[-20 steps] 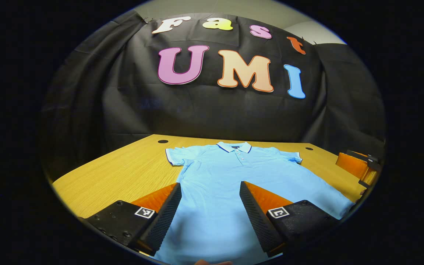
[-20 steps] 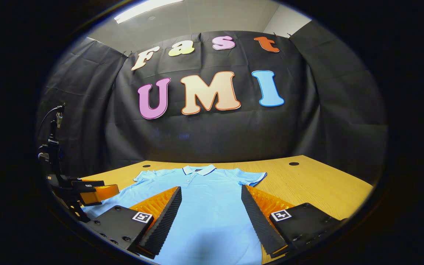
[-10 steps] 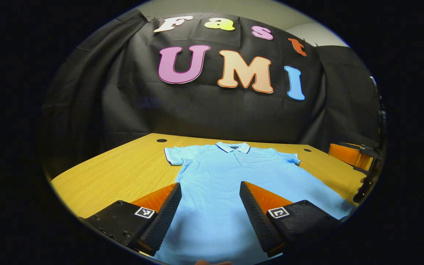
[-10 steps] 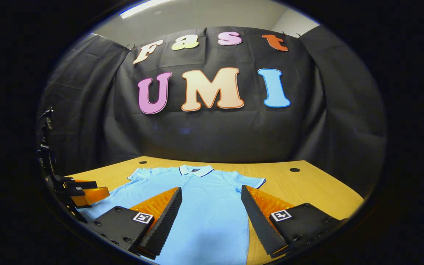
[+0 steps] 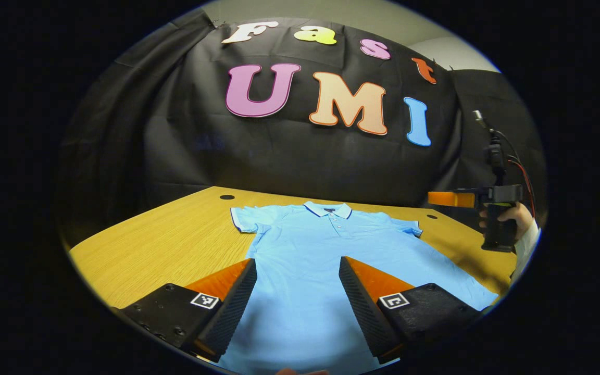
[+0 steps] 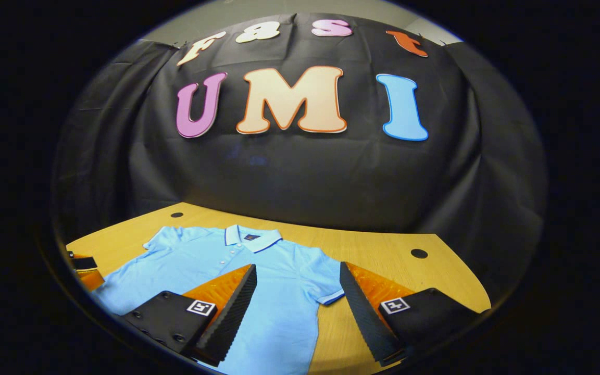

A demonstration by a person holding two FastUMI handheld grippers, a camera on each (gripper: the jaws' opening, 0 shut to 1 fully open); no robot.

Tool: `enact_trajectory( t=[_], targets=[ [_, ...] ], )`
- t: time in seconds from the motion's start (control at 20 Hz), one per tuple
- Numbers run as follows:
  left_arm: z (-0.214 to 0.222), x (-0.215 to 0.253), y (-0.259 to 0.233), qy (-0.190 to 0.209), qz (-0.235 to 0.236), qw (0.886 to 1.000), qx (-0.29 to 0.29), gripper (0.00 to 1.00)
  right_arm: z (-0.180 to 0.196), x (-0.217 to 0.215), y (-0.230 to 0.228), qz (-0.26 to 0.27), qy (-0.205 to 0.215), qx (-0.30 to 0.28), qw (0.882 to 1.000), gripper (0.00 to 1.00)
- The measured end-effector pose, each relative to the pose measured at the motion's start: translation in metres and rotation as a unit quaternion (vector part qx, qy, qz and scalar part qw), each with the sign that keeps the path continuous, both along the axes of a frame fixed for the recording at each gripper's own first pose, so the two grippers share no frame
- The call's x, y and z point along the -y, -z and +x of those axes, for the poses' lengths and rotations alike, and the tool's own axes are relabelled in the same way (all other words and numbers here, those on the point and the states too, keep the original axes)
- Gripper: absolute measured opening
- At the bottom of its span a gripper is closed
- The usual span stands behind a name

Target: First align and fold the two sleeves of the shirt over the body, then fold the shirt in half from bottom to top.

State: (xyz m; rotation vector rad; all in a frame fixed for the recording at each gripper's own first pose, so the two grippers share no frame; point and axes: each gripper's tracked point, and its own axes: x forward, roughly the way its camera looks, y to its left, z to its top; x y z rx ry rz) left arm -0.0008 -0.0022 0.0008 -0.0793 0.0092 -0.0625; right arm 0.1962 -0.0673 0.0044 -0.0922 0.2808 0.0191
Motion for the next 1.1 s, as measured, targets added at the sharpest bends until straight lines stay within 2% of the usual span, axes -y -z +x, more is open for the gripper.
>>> enact_trajectory(
  t=[0.15,0.25,0.35,0.45,0.55,0.65,0.8,0.85,0.9,1.1],
  targets=[
    [0.001,-0.001,0.002,0.003,-0.008,1.000,-0.002,0.95,0.038,0.027,0.020,0.028,0.028,-0.050,0.998,0.99],
    [0.002,-0.002,0.002,0.001,-0.013,1.000,-0.003,0.95,0.062,0.041,0.039,0.065,0.051,-0.095,0.992,0.99],
    [0.002,-0.001,0.002,0.004,-0.014,1.000,-0.005,0.95,0.083,0.058,0.060,0.077,0.073,-0.123,0.987,1.00],
    [0.002,0.000,0.002,0.007,-0.013,1.000,-0.008,0.95,0.097,0.073,0.076,0.067,0.093,-0.137,0.984,0.96],
    [0.002,0.000,0.003,0.009,-0.015,1.000,-0.011,0.95,0.104,0.080,0.088,0.055,0.103,-0.150,0.982,0.98],
    [0.003,-0.001,0.003,0.011,-0.017,1.000,-0.011,0.96,0.108,0.090,0.102,0.026,0.110,-0.159,0.981,0.95],
    [0.003,-0.001,0.003,0.012,-0.016,1.000,-0.014,0.95,0.109,0.092,0.114,-0.002,0.106,-0.167,0.980,0.98],
    [0.003,0.000,0.004,0.012,-0.015,1.000,-0.016,0.95,0.109,0.090,0.118,-0.004,0.105,-0.171,0.980,0.96],
    [0.004,0.000,0.004,0.012,-0.013,1.000,-0.016,0.95,0.111,0.090,0.120,-0.002,0.102,-0.172,0.980,0.99],
    [0.003,0.000,0.003,0.014,-0.013,1.000,-0.014,0.96,0.113,0.087,0.129,0.002,0.092,-0.185,0.979,0.98]
  ],
)
